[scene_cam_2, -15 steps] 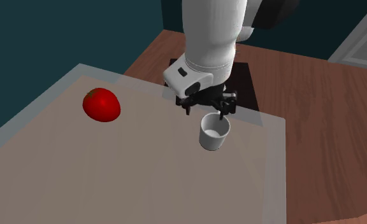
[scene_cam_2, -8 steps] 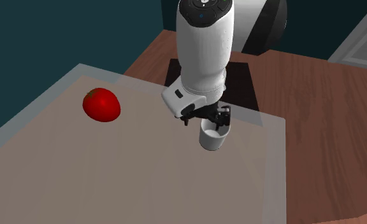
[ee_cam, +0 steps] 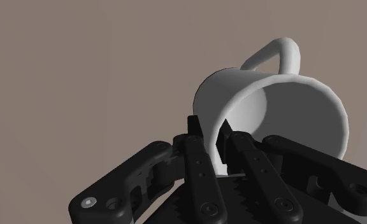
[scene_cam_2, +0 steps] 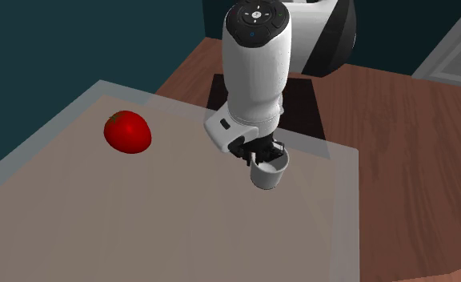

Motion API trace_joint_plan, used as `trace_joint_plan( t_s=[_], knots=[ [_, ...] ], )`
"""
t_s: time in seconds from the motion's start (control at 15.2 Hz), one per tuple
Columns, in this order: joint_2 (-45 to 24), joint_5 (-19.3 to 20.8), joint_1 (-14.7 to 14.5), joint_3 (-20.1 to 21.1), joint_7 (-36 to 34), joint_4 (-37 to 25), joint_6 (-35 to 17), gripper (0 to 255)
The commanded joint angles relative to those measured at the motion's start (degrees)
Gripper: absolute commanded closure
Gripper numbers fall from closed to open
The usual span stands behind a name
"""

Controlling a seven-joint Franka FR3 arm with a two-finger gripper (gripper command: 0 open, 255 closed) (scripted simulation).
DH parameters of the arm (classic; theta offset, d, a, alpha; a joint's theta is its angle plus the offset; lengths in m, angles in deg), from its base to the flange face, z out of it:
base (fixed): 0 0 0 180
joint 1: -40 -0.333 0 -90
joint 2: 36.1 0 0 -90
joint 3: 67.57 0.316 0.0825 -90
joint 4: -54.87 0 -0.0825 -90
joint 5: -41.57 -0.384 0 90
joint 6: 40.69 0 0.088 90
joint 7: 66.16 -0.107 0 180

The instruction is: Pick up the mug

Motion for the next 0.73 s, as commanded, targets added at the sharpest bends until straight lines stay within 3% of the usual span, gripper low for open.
trace_joint_plan(
  t_s=[0.0, 0.26, 0.66],
  knots=[
    [-0.01, 0.0, 0.0, 0.0, 0.0, 0.01, -0.02, 255],
    [0.06, -0.02, -0.03, 0.05, -0.07, 0.02, 0.04, 255],
    [2.87, 0.37, 0.14, 0.44, -0.69, -2.57, 5.4, 255]
  ],
)
